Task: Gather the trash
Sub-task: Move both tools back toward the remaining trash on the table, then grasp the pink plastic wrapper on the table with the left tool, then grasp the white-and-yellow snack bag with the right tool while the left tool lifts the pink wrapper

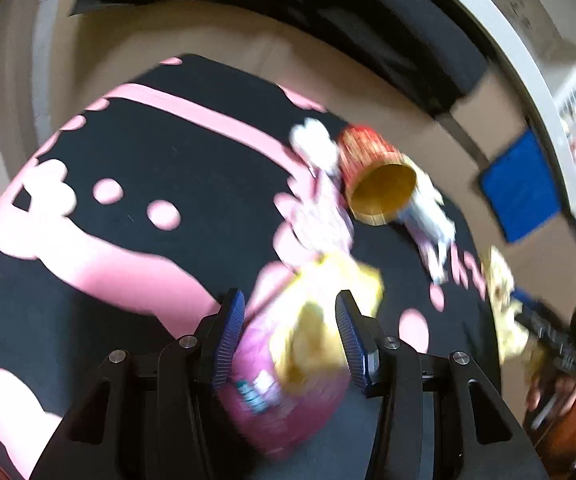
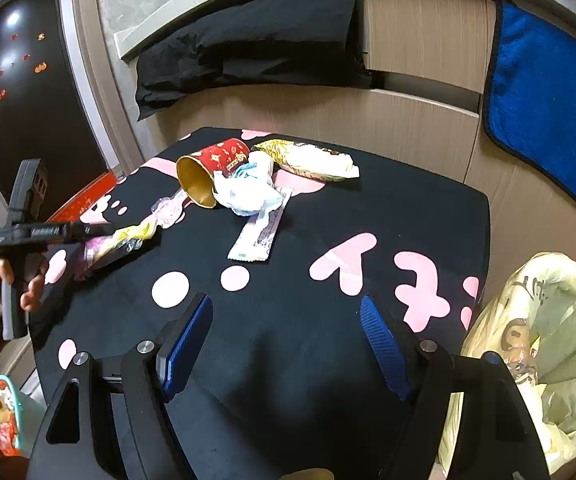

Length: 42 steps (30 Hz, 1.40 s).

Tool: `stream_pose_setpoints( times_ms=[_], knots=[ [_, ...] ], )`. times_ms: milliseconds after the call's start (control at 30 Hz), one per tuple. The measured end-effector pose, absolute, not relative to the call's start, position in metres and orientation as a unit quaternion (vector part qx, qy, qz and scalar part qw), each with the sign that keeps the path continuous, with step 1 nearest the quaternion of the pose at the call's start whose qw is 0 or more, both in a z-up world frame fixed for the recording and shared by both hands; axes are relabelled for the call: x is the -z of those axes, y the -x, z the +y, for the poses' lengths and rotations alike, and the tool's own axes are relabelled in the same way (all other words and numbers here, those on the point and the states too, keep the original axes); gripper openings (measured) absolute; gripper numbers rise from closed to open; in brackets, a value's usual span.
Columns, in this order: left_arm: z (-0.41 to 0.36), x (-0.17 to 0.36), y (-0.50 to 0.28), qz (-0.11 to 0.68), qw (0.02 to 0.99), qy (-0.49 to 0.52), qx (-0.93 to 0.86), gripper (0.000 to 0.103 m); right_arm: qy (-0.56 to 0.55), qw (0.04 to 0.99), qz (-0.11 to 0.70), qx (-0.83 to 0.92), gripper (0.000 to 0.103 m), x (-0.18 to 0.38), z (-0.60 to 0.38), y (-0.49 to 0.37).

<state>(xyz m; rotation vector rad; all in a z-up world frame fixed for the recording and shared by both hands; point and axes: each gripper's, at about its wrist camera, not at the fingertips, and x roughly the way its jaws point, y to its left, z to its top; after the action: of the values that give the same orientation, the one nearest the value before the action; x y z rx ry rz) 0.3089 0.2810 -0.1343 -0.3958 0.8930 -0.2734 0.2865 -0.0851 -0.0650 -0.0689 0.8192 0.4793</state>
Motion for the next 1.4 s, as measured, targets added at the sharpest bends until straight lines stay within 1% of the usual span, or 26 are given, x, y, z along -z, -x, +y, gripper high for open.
stream_pose_setpoints(
  times_ms=[133, 267, 333, 367, 400, 500, 767, 867, 967, 1067, 1267, 1367, 1400],
  knots=[
    [0.253, 0.136, -0.291, 0.436, 0.883, 0.123, 0.121, 0.048, 0.029, 0.884, 0.403, -0.234, 0.074, 0.070, -0.082, -0.288],
    [0.245, 0.136, -0.285, 0.437, 0.886, 0.122, 0.094, 0.047, 0.035, 0.882, 0.405, -0.240, 0.074, 0.075, -0.073, -0.286],
    [0.246, 0.136, -0.284, 0.437, 0.886, 0.137, 0.077, 0.029, 0.040, 0.880, 0.406, -0.244, 0.074, 0.076, -0.067, -0.286],
    [0.249, 0.136, -0.285, 0.438, 0.883, 0.147, 0.077, 0.017, 0.042, 0.880, 0.405, -0.245, 0.074, 0.076, -0.064, -0.285],
    [0.251, 0.135, -0.285, 0.436, 0.881, 0.168, 0.082, 0.016, 0.047, 0.880, 0.403, -0.246, 0.074, 0.076, -0.061, -0.285],
    [0.252, 0.128, -0.279, 0.419, 0.882, 0.200, 0.078, 0.015, 0.063, 0.881, 0.396, -0.252, 0.074, 0.074, -0.052, -0.287],
    [0.246, 0.092, -0.259, 0.359, 0.908, 0.206, 0.067, 0.015, 0.091, 0.889, 0.369, -0.257, 0.074, 0.058, -0.031, -0.321],
    [0.248, 0.085, -0.259, 0.352, 0.909, 0.211, 0.072, 0.015, 0.121, 0.896, 0.344, -0.253, 0.074, 0.050, -0.021, -0.345],
    [0.254, 0.084, -0.265, 0.353, 0.908, 0.215, 0.074, 0.015, 0.115, 0.891, 0.342, -0.276, 0.074, 0.048, -0.016, -0.382],
    [0.259, 0.085, -0.274, 0.356, 0.906, 0.217, 0.073, 0.015, 0.098, 0.883, 0.349, -0.299, 0.074, 0.055, -0.013, -0.428],
    [0.268, 0.090, -0.289, 0.356, 0.905, 0.223, 0.066, 0.015, 0.143, 0.870, 0.374, -0.288, 0.074, 0.087, 0.009, -0.500],
    [0.271, 0.093, -0.293, 0.356, 0.903, 0.232, 0.062, 0.015, 0.149, 0.858, 0.400, -0.287, 0.069, 0.105, 0.019, -0.522],
    [0.272, 0.095, -0.294, 0.356, 0.903, 0.234, 0.061, 0.015, 0.149, 0.852, 0.408, -0.292, 0.065, 0.109, 0.022, -0.526]
  ],
)
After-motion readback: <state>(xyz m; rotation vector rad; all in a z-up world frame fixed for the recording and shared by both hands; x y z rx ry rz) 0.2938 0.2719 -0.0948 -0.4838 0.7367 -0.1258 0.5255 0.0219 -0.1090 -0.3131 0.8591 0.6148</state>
